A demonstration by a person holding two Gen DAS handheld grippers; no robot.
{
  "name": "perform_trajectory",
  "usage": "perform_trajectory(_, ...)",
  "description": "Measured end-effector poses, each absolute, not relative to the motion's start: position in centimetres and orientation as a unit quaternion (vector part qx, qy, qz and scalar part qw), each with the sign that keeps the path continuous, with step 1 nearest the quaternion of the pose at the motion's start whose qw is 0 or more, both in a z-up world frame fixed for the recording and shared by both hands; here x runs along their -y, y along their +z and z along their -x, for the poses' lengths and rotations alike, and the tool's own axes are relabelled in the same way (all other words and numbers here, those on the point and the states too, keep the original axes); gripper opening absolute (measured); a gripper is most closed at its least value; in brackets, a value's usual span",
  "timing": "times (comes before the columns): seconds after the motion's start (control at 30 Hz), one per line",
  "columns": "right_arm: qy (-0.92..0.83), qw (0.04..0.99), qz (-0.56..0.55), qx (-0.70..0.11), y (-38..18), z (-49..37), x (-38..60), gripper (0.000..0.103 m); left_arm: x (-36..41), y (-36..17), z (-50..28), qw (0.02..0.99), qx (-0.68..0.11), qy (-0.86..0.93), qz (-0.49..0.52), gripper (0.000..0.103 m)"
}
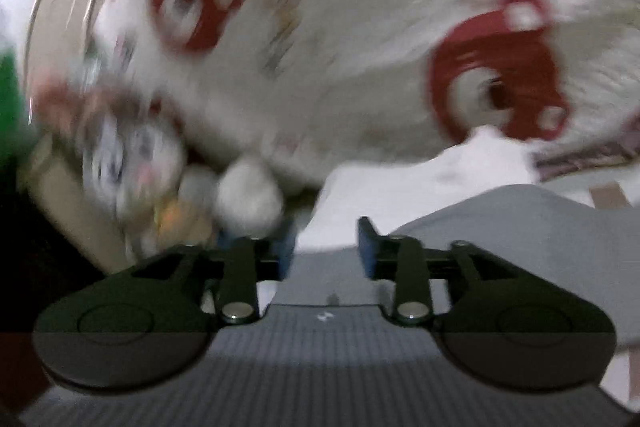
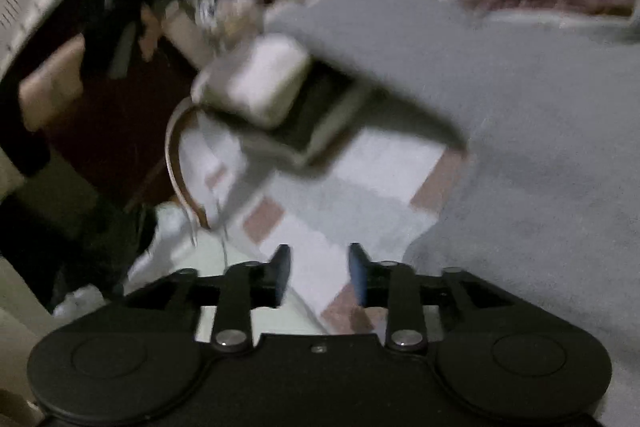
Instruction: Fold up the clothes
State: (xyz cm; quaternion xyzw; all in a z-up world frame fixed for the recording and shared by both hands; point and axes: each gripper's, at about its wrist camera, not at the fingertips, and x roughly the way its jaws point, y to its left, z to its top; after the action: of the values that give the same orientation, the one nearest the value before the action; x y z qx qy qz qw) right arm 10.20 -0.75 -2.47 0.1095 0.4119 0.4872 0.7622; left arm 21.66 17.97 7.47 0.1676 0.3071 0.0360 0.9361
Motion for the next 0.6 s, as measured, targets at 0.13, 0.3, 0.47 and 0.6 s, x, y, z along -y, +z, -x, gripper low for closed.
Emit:
perform_trajectory(0.13,0.414,0.819,-0.101,-0.383,-0.9,-11.9,8.3,0.043,-9.3,8.3,-18.8,0.935,-0.264,-0.053,-0.23,0.044)
perform_trajectory(0.3,0.229,0.899,-0.075,-0.367,0.0,-13.5,21.2,0.044,2.9,5.6,-15.9,0.902,-0.264,-0.19,-0.284,0.051)
perform_trajectory(0.47,0.055,0.929,-0.072,-0.36,0.3,-11.4,34.1,0.044,16.4,-1.2,-13.1,0.835,-0.267,-0.33,-0.351,0.051)
perform_trajectory(0.6,-0.021,0.929,-0.05,-0.366,0.3,-8.4,40.3,0.052,24.2,-5.0,-12.3,0.841,-0.27,-0.361,-0.299,0.051)
